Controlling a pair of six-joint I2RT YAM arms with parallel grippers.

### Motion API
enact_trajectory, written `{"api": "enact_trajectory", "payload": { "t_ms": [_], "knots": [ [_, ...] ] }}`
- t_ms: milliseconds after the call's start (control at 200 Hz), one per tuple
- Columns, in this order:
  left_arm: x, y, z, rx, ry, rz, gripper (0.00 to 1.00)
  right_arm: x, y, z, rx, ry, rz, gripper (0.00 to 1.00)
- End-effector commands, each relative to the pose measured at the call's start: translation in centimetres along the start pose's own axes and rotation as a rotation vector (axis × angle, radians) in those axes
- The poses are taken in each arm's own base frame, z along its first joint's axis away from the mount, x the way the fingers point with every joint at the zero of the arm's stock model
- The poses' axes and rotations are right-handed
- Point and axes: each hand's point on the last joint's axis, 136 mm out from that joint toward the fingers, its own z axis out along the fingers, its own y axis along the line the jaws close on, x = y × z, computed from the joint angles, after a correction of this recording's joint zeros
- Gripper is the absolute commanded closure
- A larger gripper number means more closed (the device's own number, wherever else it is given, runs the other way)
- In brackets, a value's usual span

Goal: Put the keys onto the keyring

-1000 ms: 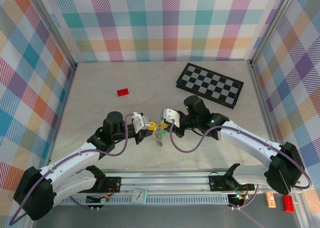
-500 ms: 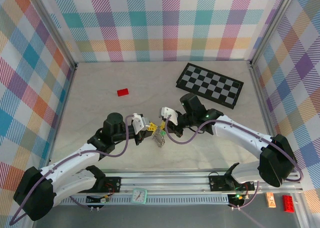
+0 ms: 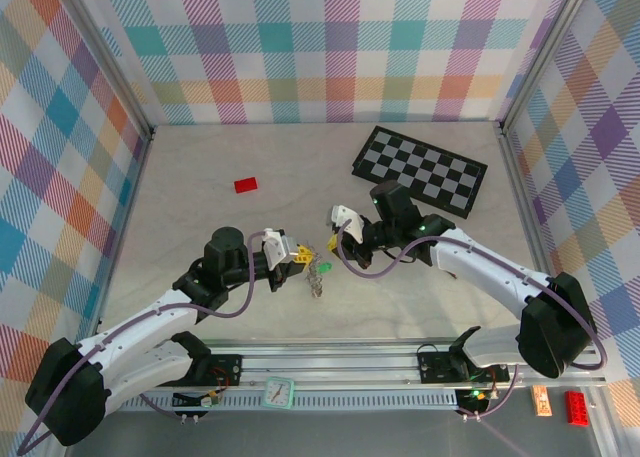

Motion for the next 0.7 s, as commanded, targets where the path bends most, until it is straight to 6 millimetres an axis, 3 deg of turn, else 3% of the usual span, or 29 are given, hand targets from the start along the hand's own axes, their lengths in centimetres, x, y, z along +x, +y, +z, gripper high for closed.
{"api": "enact_trajectory", "payload": {
  "t_ms": [0,80,230,345,435,540,695],
  "knots": [
    [-2.2,-0.4,-0.3,0.013,-0.086,0.054,1.00,-1.1,1.0,-0.5,-0.038,-0.057,-0.025,0.80],
    [-2.2,-0.4,-0.3,0.011,-0.088,0.051,1.00,-1.8,1.6,-1.1,-0.041,-0.101,-0.061,0.70],
    [-2.1,0.0,-0.3,-0.013,-0.084,0.050,1.00,-3.1,2.3,-1.8,-0.072,-0.144,0.001,0.68],
    [-2.2,0.5,-0.3,-0.041,-0.084,0.043,1.00,-3.8,2.0,-2.2,-0.059,-0.150,0.166,0.68],
    [-2.0,0.6,-0.3,-0.050,-0.081,0.036,1.00,-3.8,0.4,-2.6,0.044,-0.123,0.403,0.69],
    [-2.0,0.7,-0.2,-0.055,-0.079,0.029,1.00,-3.2,0.0,-3.2,0.112,-0.033,0.612,0.70],
    [-1.9,0.8,-0.1,-0.055,-0.078,0.030,1.00,-3.2,0.9,-3.4,0.112,0.027,0.690,0.64]
  ]
}}
